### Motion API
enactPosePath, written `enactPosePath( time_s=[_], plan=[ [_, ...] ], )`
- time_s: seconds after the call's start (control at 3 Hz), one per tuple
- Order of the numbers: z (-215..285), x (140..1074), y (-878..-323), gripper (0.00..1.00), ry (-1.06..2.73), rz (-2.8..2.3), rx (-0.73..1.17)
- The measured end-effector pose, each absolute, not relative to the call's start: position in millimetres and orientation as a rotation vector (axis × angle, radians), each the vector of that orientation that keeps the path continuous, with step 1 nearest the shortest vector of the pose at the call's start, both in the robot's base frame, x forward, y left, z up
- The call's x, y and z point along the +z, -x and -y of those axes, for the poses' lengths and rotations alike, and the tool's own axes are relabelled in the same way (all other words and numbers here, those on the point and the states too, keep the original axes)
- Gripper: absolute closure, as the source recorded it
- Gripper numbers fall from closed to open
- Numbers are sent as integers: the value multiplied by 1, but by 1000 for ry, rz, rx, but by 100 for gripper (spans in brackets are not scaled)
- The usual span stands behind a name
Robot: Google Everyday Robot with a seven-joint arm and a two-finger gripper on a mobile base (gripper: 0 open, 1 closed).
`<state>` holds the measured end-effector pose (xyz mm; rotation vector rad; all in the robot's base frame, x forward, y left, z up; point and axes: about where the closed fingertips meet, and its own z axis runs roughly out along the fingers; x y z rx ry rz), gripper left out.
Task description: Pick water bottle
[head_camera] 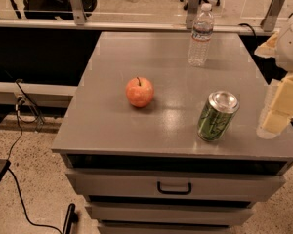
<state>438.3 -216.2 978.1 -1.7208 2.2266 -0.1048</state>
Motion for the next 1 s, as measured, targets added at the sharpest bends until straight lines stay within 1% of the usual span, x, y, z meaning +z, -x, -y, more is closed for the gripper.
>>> enactPosePath(
  time_s=[0.67,1.0],
  plan=[
    [210,978,-449,0,1771,-2179,-80],
    [206,981,-482,0,1791,-2119,-13]
  ],
)
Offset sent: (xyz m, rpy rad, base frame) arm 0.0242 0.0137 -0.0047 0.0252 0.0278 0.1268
